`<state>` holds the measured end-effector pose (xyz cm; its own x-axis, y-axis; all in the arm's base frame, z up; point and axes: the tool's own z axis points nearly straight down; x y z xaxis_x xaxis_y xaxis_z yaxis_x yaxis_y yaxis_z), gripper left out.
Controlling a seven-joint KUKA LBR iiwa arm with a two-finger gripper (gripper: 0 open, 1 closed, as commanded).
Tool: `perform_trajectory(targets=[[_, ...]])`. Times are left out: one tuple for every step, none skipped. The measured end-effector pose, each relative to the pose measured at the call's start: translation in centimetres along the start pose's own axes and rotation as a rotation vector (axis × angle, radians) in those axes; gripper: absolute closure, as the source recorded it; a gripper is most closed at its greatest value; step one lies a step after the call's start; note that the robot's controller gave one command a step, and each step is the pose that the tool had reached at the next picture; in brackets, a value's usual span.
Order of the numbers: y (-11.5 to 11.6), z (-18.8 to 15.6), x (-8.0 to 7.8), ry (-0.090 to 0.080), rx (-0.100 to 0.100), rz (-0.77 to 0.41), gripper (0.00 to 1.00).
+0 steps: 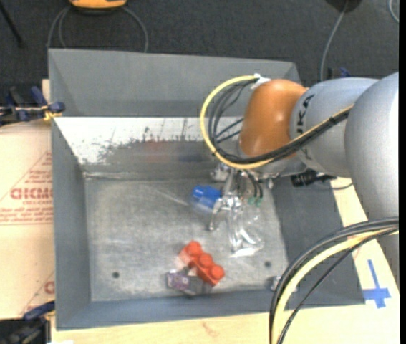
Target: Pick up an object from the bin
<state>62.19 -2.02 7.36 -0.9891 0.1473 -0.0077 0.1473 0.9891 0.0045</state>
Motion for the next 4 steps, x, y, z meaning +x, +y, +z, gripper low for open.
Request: perform_trajectory(targets=[[0.03,-0.28,-0.26,-0.002,0.002,-0.004,0.00],[0.02,-0.42,-0.46,-0.002,0.003,-0.005,0.00],[0.01,-0.53,-0.65,-0.004,0.003,-0.006,0.00],[0.00,-0.65,-0.86,-0.006,0.003,-0.006,0.00]])
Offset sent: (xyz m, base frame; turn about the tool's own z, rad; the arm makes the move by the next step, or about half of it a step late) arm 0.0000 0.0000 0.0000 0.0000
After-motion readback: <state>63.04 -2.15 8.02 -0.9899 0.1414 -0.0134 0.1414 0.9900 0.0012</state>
